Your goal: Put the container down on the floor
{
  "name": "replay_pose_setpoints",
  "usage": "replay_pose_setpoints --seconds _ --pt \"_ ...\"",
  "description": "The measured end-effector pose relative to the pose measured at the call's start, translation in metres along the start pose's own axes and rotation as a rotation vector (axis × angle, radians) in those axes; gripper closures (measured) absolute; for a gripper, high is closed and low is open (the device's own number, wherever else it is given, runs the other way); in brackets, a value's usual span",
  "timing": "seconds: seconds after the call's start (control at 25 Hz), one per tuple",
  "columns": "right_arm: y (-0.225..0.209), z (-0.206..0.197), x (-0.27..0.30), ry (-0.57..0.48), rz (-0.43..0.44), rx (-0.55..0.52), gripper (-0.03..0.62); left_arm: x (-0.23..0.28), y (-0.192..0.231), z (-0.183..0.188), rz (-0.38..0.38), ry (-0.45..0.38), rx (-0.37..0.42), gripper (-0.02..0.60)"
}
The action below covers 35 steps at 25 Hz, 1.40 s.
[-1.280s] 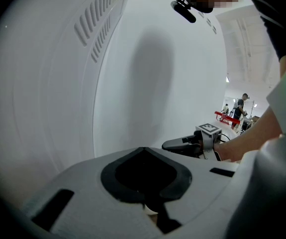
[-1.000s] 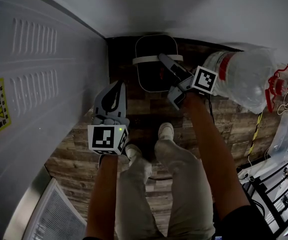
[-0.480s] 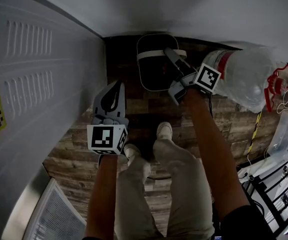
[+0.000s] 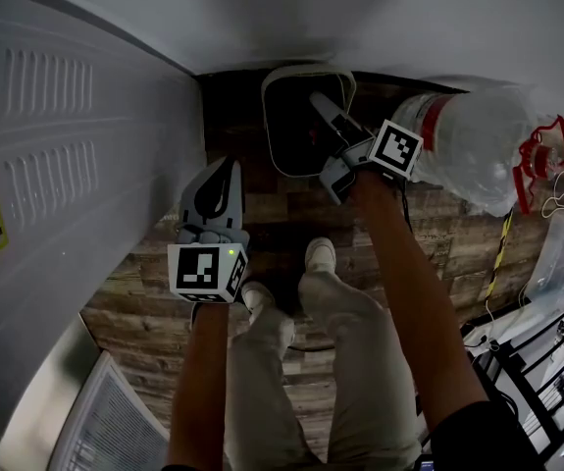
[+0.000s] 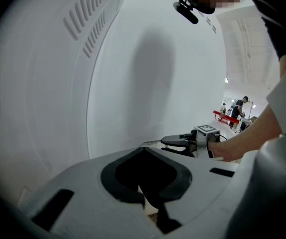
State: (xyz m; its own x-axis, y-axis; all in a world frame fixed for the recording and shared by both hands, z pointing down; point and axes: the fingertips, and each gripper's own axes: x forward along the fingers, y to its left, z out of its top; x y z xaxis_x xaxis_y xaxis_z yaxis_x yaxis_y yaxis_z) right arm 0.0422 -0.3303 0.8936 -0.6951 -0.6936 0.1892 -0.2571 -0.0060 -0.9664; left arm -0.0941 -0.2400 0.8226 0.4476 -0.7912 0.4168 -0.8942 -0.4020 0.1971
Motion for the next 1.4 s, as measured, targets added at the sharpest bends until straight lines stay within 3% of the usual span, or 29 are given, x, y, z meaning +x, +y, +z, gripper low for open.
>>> replay_pose_setpoints --seconds 0.52,0.64,0.88,1.4 --pt "0.032 -0.001 -0.024 0.003 0.001 0.001 0.447 -0.018 -0.017 0.024 -0.008 0.018 0.012 0.563" --pt "0.049 -0.003 -0.036 0.007 -0.006 -0.007 0.515 -0.025 -0.026 0.038 -0.017 0.024 0.011 0.563" --pt "0.108 -0.009 -0.061 0.019 0.009 -0.037 0.556 -0.051 -0.052 0.082 -0.046 0.028 0.021 0.563" --pt "0.222 -0.026 -0.119 0.001 -0.003 -0.076 0.563 -0.122 -0.085 0.16 -0.067 0.023 0.038 0.563"
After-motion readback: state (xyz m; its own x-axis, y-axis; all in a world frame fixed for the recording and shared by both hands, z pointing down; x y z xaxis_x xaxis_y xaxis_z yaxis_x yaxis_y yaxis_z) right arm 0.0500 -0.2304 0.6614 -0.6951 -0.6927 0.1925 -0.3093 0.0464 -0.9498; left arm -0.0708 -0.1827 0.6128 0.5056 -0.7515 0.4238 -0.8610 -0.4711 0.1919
